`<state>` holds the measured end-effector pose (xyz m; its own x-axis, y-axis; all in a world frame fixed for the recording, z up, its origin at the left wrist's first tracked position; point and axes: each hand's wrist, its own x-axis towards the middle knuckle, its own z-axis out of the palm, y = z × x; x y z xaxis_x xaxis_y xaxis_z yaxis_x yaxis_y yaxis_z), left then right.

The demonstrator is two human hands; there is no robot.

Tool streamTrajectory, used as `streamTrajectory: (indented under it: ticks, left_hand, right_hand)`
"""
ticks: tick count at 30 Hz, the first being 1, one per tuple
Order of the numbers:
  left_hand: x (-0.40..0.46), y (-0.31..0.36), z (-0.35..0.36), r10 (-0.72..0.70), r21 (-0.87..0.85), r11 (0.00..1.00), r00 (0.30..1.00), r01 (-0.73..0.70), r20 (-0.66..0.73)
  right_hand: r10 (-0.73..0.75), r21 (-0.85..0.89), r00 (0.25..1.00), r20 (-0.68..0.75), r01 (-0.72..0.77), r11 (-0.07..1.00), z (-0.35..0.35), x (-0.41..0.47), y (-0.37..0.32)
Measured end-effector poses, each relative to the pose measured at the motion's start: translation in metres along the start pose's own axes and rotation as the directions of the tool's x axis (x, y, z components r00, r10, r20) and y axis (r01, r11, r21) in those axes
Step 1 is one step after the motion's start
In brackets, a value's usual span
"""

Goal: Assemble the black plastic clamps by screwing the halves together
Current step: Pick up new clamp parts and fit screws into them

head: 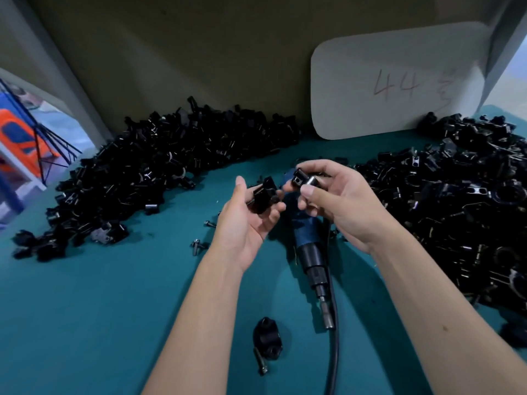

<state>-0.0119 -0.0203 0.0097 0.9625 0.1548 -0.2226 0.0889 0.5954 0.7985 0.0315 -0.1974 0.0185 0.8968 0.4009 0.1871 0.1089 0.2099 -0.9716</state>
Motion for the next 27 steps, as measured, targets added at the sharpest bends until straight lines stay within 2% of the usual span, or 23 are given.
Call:
streamTrajectory:
  ticks: [5, 7, 11, 16, 20, 24, 27]
  left_hand:
    - [-0.001, 0.0, -0.002, 0.003, -0.114, 0.993, 0.998, 0.005, 0.07]
    - [-0.001, -0.002, -0.001, 0.05, -0.045, 0.998, 0.996, -0.047, 0.076]
    - [-0.002, -0.003, 0.0, 0.123, 0.069, 0.989, 0.984, -0.133, 0.132]
    - [-0.004, -0.004, 0.002, 0.153, 0.159, 0.97, 0.968, -0.186, 0.199]
    - [-0.007, -0.006, 0.006, 0.136, 0.164, 0.97, 0.958, -0.182, 0.254]
    - [-0.007, -0.005, 0.004, 0.15, 0.163, 0.966, 0.948, -0.201, 0.281]
    - [-0.007, -0.008, 0.004, 0.177, 0.213, 0.948, 0.948, -0.237, 0.265]
  right_hand:
    - [0.062, 0.061, 0.991, -0.12, -0.055, 0.997, 0.005, 0.004, 0.008]
    - [0.062, 0.108, 0.988, -0.143, -0.047, 0.993, 0.007, 0.005, 0.009]
    - [0.019, -0.011, 0.983, -0.181, -0.021, 1.0, 0.007, 0.005, 0.012]
    - [-0.087, -0.046, 0.976, -0.198, 0.08, 0.996, 0.01, 0.005, 0.01]
    - [-0.192, -0.102, 0.966, -0.173, 0.176, 0.979, 0.015, 0.004, 0.01]
    - [-0.232, -0.154, 0.968, -0.096, 0.216, 0.964, 0.017, 0.005, 0.012]
    - [-0.24, -0.124, 0.967, -0.086, 0.229, 0.966, 0.017, 0.005, 0.012]
